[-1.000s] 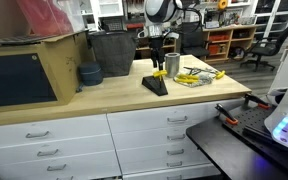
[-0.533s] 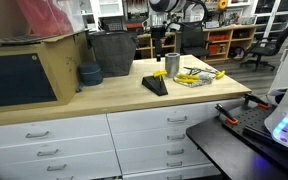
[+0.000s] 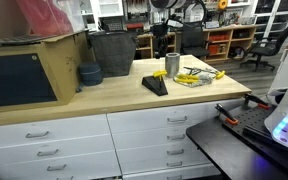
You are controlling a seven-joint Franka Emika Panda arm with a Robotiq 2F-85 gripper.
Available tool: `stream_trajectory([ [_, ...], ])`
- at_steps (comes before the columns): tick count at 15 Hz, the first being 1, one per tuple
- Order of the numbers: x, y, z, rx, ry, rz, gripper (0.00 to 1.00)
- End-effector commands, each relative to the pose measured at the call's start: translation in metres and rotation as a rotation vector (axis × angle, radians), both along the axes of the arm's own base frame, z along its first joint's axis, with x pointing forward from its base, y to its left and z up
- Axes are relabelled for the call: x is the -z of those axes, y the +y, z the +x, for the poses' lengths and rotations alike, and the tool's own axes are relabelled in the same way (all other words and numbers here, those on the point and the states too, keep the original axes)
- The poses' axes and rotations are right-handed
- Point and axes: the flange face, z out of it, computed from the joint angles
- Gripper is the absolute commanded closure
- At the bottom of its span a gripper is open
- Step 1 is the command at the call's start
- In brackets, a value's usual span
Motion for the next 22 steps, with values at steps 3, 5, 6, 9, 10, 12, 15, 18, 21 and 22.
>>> stream_trajectory([
  [3,-0.008,-0.005,0.003,0.286,0.114,-0.061,0.00],
  [5,-0.014,-0.010,0.008,0.395,0.124,-0.059,0.00],
  [6,-0.018,-0.013,0.010,0.449,0.130,-0.056,0.00],
  [9,-0.033,-0.022,0.017,0.615,0.127,-0.017,0.00],
  [10,-0.039,-0.025,0.019,0.668,0.125,0.001,0.00],
  [12,-0.053,-0.031,0.023,0.744,0.110,0.022,0.00],
  [15,-0.078,-0.036,0.022,0.789,0.070,0.016,0.00],
  [18,-0.105,-0.032,0.017,0.761,0.044,0.000,0.00],
  [21,-0.128,-0.032,0.009,0.739,0.033,-0.011,0.00],
  [22,-0.133,-0.032,0.006,0.726,0.036,-0.013,0.00],
])
